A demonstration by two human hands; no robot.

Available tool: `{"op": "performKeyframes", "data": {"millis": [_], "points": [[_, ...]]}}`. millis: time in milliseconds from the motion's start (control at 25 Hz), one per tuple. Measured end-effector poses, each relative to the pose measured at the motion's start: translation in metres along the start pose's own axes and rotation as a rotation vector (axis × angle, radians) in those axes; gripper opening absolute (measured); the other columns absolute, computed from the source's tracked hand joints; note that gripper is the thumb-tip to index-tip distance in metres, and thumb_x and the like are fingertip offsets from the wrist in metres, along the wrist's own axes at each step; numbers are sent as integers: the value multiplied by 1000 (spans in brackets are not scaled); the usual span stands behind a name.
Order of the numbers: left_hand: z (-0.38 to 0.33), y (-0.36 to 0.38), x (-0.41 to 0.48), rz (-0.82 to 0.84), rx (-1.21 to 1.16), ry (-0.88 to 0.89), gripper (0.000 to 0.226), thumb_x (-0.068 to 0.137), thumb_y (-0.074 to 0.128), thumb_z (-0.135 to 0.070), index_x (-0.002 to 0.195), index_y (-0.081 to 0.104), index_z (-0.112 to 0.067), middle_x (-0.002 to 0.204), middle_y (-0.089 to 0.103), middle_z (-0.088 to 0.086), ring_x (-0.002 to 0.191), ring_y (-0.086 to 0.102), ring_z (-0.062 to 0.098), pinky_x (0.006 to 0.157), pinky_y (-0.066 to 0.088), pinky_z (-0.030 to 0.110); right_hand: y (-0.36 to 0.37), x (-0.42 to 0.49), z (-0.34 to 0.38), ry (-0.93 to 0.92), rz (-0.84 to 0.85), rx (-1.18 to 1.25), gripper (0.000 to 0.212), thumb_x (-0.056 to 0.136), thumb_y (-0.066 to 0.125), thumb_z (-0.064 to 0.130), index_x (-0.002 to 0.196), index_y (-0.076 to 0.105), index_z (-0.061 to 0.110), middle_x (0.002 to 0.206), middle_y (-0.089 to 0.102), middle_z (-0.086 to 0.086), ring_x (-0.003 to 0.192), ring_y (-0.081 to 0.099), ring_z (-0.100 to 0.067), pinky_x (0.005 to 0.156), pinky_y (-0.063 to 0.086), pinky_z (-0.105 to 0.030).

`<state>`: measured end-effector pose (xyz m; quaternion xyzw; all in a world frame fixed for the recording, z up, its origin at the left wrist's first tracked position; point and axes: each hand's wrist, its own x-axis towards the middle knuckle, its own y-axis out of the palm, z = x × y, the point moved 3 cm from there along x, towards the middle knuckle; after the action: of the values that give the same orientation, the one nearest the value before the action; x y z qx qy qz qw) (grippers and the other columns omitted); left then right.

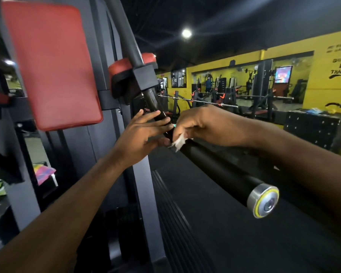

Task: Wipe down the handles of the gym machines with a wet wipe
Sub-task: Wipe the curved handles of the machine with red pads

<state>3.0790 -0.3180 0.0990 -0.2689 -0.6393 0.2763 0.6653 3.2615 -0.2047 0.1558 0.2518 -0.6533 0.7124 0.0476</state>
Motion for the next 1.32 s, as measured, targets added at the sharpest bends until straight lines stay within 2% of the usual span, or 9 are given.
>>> {"op": "performKeyframes", "data": {"millis": [240,480,600,720,880,1000,1080,1200,1320], "points": [[-6,1,-1,-24,-50,-32,55,92,48,-58,136,57,-25,145,51,-9,146,26,5,123,7,38,49,-35,-15,383,-480,844,17,95,57,3,106,68,-4,96,70,-7,86,62,-14,78,51,-23],[-11,-2,1,-16,-83,-45,55,91,48,-59,135,57,-27,143,51,-11,143,31,1,123,5,36,55,-56,-8,510,-479,1121,17,94,58,8,104,68,-1,82,67,-6,64,58,-5,56,46,-16],[-11,1,-1,13,-101,-58,57,91,47,-62,136,54,-29,145,49,-13,143,29,-1,123,3,36,60,-66,-5,460,-516,1172,21,92,60,12,102,66,-6,82,66,-8,66,58,-7,58,46,-16],[-12,1,1,-20,-107,-45,60,90,44,-65,136,55,-27,144,48,-13,143,31,1,123,6,39,41,-57,-5,335,-503,813,19,92,63,10,105,69,-3,97,71,-11,88,64,-15,80,50,-26],[-12,5,1,-47,-107,-46,62,92,37,-69,132,60,-27,143,51,-12,142,31,0,122,8,38,-3,-9,14,125,-126,42,23,93,62,7,107,74,21,101,63,20,95,57,9,88,45,-14],[-15,6,-2,-39,-105,-51,58,92,35,-68,130,59,-32,144,48,-12,142,29,1,122,6,39,-13,4,33,-79,217,-181,32,91,57,0,101,76,24,104,65,15,98,56,7,87,37,-2],[-16,6,-2,-24,-90,-50,64,91,28,-73,133,54,-32,143,42,-16,142,27,1,121,5,37,-10,5,40,-121,295,-213,36,91,55,-4,95,76,25,103,66,13,99,57,5,86,33,1],[-14,6,-3,-16,-48,-49,71,90,25,-75,136,55,-30,146,42,-15,142,24,-2,119,-2,26,-9,-7,31,-30,124,-101,31,91,59,-1,94,76,24,103,65,12,100,58,3,89,38,-6],[-11,5,-3,-29,-40,-49,59,93,41,-64,138,55,-28,146,48,-9,143,30,2,120,3,29,20,-40,7,211,-451,374,20,89,65,-1,94,75,16,100,72,3,94,66,-5,86,49,-21]]}}
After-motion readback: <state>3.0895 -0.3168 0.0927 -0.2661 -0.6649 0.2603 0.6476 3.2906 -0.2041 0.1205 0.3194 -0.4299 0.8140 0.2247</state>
